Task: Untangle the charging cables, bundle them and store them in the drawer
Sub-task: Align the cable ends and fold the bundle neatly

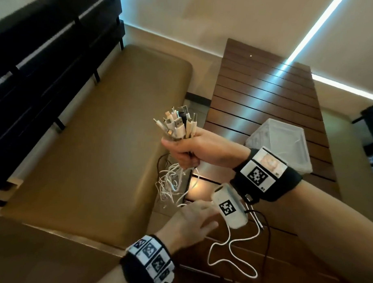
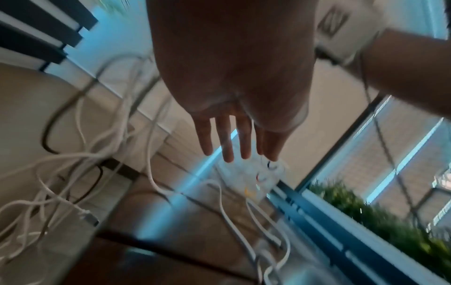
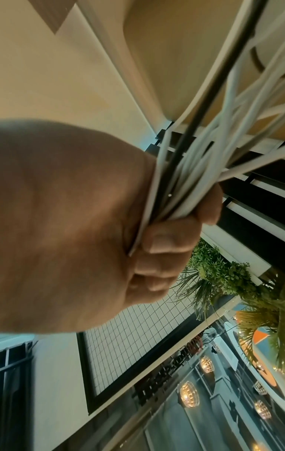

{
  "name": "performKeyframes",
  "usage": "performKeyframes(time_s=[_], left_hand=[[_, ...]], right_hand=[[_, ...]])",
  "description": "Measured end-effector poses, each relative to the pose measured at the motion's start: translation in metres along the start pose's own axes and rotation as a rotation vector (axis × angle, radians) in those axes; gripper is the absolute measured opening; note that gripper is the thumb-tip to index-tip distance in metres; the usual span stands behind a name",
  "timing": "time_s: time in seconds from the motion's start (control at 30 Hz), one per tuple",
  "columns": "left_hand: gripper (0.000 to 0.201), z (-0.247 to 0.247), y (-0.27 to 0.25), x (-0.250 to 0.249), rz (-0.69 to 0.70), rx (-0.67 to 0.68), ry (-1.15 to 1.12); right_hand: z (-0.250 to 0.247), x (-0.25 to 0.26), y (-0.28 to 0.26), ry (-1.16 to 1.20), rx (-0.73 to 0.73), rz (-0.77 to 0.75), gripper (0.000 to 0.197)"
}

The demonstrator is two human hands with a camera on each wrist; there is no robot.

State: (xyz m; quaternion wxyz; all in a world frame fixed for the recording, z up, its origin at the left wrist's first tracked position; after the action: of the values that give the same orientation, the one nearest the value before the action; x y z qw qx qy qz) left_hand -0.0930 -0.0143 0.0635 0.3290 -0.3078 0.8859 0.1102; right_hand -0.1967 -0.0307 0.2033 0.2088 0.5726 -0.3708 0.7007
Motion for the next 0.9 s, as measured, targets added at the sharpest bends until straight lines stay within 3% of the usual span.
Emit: performKeyframes(time_s=[0.1,0.13,0.23,0.27,0.33,0.47,0.6,0.7,0.77,0.83,0.9], left_hand=[[0.046,0.033,0.031,-0.022,0.102,0.078,0.212],[0.056,0.046,0.038,-0.029,0.135,0.163,0.318],[0.072,0.094,0.040,-0.035,0.107,0.627,0.415],[0.071,0.097,0.043,-0.036,0.100,0.632,0.411],[0.062,0.096,0.049,-0.028,0.107,0.515,0.483],[0.039,0.077,0.042,0.017,0.133,0.386,0.538],[0.022,0.030,0.032,0.081,0.005,0.150,0.423],[0.025,-0.002,0.007,0.132,-0.181,-0.015,0.322],[0.026,-0.003,-0.011,0.164,-0.337,0.043,0.250],[0.043,0.007,-0.020,0.183,-0.385,0.192,0.356],[0.047,0.008,-0.025,0.198,-0.508,0.224,0.346]], right_hand=[[-0.005,-0.004,-0.010,-0.055,-0.054,0.031,0.040],[-0.009,-0.005,-0.013,-0.077,-0.078,0.032,0.041],[-0.022,-0.007,-0.020,-0.157,-0.126,0.026,0.040],[-0.027,-0.008,-0.022,-0.184,-0.148,0.029,0.039],[-0.036,-0.012,-0.026,-0.227,-0.179,0.034,0.039],[-0.045,-0.018,-0.026,-0.264,-0.195,0.007,0.041],[-0.055,-0.021,-0.013,-0.224,-0.261,-0.068,0.043],[-0.066,-0.021,-0.002,-0.157,-0.330,-0.135,0.046],[-0.074,-0.021,0.004,-0.128,-0.371,-0.156,0.048],[-0.081,-0.020,0.007,-0.100,-0.420,-0.165,0.050],[-0.087,-0.017,0.009,-0.114,-0.479,-0.184,0.052]])
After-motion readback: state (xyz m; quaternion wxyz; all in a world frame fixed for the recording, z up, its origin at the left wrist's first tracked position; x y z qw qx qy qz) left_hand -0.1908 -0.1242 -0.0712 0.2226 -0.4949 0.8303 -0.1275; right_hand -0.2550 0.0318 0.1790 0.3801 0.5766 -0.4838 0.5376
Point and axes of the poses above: each hand's wrist, its own y-axis towards the middle knuckle, its own z-axis out of the palm, x = y × z, the point moved 8 cm from there along y, towards the middle knuckle, and after that the axes turned 9 degrees about y, right-handed, at the moved point
